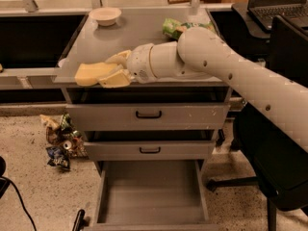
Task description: Place sponge into bottom drawer
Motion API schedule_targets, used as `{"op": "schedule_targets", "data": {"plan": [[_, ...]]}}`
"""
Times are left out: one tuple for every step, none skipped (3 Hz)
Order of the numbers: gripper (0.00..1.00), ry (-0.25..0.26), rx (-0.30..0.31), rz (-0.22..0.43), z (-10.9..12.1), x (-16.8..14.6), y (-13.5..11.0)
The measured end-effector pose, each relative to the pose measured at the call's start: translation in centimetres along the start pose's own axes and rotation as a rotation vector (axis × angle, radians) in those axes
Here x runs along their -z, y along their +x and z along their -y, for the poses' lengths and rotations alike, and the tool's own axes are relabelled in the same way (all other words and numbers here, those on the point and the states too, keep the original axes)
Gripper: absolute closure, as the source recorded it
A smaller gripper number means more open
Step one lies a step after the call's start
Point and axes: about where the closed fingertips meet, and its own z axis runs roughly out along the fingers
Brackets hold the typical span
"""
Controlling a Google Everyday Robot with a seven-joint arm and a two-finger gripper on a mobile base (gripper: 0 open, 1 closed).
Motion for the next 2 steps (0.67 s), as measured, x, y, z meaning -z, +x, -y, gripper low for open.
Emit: {"op": "schedule_targets", "data": {"plan": [[1.0,-0.042,0.019,-0.097,-2.9,0.0,2.1],[1.0,-0.053,-0.006,-0.174,-7.3,1.3,4.9]]}}
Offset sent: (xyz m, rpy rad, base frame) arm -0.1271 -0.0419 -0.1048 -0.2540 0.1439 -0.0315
